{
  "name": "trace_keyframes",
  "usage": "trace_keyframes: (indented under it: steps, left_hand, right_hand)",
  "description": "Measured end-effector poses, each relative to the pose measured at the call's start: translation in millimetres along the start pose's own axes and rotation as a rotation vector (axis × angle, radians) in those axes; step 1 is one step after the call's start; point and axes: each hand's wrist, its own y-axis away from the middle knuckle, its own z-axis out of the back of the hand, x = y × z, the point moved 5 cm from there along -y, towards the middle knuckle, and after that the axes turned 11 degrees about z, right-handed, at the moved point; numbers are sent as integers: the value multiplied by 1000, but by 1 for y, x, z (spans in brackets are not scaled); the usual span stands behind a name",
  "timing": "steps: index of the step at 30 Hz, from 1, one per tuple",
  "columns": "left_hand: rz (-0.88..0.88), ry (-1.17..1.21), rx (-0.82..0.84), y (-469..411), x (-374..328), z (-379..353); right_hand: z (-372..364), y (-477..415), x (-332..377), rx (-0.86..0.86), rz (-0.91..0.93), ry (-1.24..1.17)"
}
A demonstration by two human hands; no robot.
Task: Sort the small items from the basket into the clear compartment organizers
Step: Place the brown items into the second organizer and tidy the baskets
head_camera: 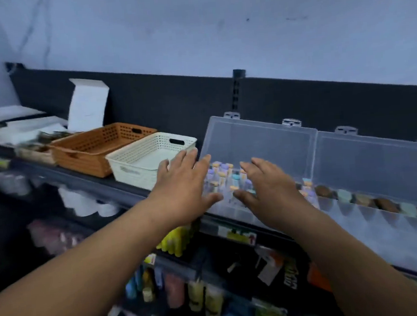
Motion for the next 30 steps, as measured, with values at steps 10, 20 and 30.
trace_keyframes:
  steps: [10, 20, 30]
  left_hand:
    - [205, -75, -48, 57, 184, 53]
    - [368, -100, -61, 34, 309, 50]
    - [445, -115, -88, -58, 423, 53]
  right_hand:
    - [-32, -72, 169, 32, 238, -67]
    - [-75, -170, 255, 83, 363, -131]
    - [-116, -315, 298, 121, 459, -218]
